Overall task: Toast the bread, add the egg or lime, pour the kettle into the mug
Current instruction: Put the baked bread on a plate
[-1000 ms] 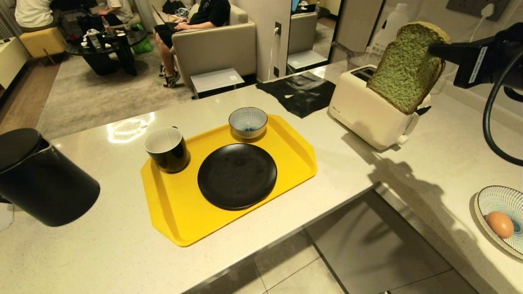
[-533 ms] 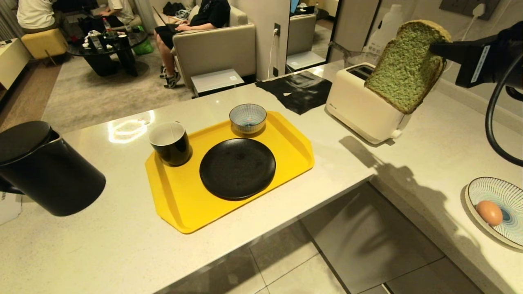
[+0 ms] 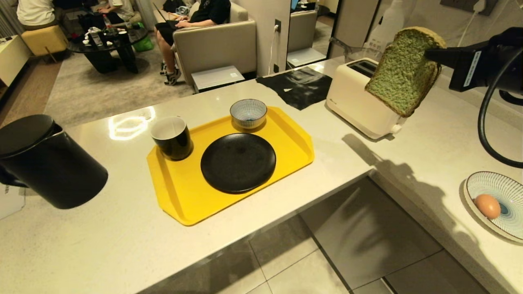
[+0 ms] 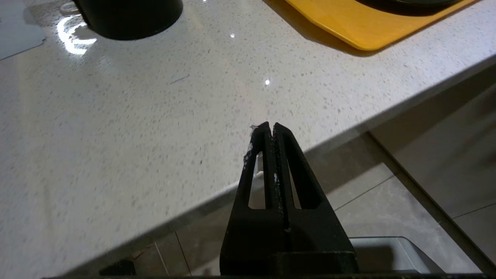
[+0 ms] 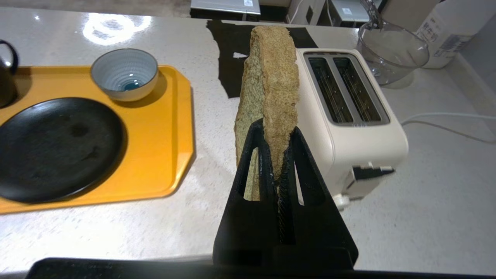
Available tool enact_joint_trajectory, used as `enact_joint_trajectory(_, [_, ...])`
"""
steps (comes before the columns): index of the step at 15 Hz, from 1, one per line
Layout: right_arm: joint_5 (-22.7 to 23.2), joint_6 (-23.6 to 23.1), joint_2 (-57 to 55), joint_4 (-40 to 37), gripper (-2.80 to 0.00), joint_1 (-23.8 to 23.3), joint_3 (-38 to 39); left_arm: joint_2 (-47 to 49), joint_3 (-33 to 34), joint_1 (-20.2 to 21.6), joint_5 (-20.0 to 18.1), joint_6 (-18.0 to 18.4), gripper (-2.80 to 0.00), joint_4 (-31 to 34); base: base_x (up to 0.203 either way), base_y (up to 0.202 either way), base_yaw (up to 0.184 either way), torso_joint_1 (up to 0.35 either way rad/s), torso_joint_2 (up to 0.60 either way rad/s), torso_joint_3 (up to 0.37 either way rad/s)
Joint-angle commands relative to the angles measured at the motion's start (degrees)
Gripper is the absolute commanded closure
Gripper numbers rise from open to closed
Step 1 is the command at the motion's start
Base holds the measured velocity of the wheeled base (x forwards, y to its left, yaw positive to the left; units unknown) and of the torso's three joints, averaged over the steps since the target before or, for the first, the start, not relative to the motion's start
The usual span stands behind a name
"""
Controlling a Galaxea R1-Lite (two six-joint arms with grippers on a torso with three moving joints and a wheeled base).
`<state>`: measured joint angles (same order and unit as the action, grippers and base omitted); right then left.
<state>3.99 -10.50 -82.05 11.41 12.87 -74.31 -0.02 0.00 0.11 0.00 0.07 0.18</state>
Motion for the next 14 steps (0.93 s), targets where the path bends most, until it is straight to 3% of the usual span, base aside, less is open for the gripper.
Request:
enact_joint_trajectory(1, [0.05,-0.05,-0.06,0.19,0.0,-0.03,-0.04,0.02,0.0,0.06,0.0,0.01,0.0,-0.01,-0.187,0.0,-0.001,-0.007,0.0,0.007])
enact_joint_trajectory(5, [-0.12,-0.36,-0.21,0.19,0.0,0.0,0.05,0.02,0.0,0.07,0.0,0.01,0.0,0.01,-0.167,0.0,-0.002,-0.006,0.0,0.003])
enact_joint_trajectory(14, [-0.21,-5.7,-1.44,0.28,0.0,0.84,0.56,-0.06,0.0,0.0,0.0,0.01,0.0,-0.01,0.0,0.0,0.0,0.0,0.0,0.0])
